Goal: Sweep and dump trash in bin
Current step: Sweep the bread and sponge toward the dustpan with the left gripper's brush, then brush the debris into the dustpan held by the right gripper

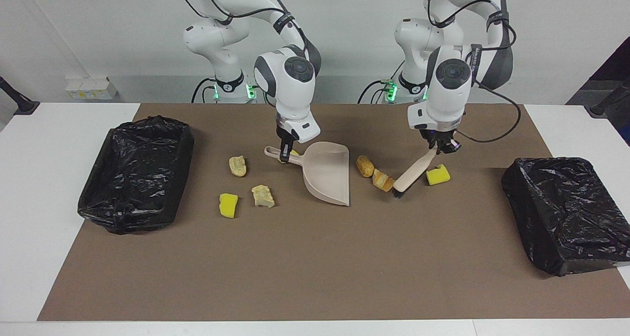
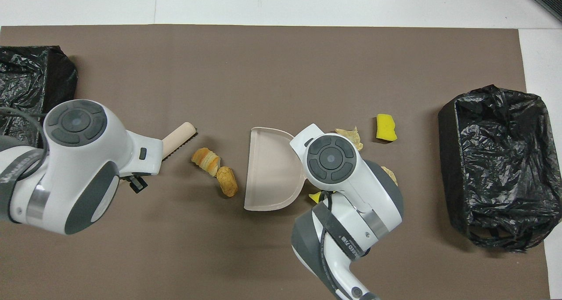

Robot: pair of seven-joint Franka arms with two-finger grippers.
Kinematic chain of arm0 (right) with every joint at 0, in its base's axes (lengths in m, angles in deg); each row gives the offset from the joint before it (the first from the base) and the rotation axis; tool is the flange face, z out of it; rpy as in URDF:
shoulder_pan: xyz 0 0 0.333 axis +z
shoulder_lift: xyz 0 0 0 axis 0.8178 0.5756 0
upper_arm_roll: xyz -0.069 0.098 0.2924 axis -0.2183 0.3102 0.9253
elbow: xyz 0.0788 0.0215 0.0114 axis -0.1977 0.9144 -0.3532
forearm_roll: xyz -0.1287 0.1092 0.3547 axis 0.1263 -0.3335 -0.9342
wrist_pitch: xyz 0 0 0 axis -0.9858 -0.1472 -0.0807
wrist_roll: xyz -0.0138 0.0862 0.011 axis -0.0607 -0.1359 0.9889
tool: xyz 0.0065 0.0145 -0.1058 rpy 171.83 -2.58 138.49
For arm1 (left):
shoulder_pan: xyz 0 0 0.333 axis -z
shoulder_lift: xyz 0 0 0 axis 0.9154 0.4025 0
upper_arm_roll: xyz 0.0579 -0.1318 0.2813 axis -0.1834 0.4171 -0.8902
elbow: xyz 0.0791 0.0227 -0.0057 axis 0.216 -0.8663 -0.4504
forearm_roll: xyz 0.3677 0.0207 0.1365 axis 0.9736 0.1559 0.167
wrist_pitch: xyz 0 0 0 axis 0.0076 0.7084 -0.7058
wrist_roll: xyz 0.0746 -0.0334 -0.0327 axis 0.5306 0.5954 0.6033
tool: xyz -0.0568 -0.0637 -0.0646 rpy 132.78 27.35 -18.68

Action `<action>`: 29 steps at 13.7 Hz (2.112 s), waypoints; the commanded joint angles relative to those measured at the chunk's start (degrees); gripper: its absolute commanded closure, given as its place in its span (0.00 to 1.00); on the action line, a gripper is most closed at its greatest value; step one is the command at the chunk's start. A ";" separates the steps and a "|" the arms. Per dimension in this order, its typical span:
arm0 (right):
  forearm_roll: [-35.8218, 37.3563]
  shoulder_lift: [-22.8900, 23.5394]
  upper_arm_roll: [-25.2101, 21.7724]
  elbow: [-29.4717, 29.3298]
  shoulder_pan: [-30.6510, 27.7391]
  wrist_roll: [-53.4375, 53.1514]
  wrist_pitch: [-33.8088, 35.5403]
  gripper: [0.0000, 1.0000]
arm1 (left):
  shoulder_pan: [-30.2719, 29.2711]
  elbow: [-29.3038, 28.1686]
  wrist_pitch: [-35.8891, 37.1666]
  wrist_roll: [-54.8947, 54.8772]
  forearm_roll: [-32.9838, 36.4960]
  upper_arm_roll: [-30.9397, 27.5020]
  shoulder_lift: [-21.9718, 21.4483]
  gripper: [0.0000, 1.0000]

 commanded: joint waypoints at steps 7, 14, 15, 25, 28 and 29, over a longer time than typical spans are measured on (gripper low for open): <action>1.15 -2.39 0.15 2.57 -0.41 -0.58 -1.64 1.00 | -7.73 -15.59 2.84 32.81 1.13 -0.22 -14.34 1.00; 1.32 -2.39 0.15 2.66 -0.41 -0.49 -1.64 1.00 | -12.85 -21.50 -3.75 39.76 0.95 -0.05 -13.31 1.00; 1.32 -2.39 0.15 2.66 -0.41 -0.58 -1.64 1.00 | -12.06 -21.41 -4.19 41.77 0.78 0.13 -11.64 1.00; 1.24 -2.39 0.24 2.66 -0.50 -0.58 -1.55 1.00 | 8.39 -20.71 -12.10 55.91 -12.76 0.31 -5.57 1.00; 1.24 -2.39 0.24 2.66 -0.50 -0.58 -1.55 1.00 | 13.77 -18.61 -17.36 62.07 -18.62 0.31 -1.80 1.00; 1.24 -2.39 0.24 2.66 -0.50 -0.58 -1.55 1.00 | 15.26 -17.38 -18.51 63.23 -19.43 0.31 -0.13 1.00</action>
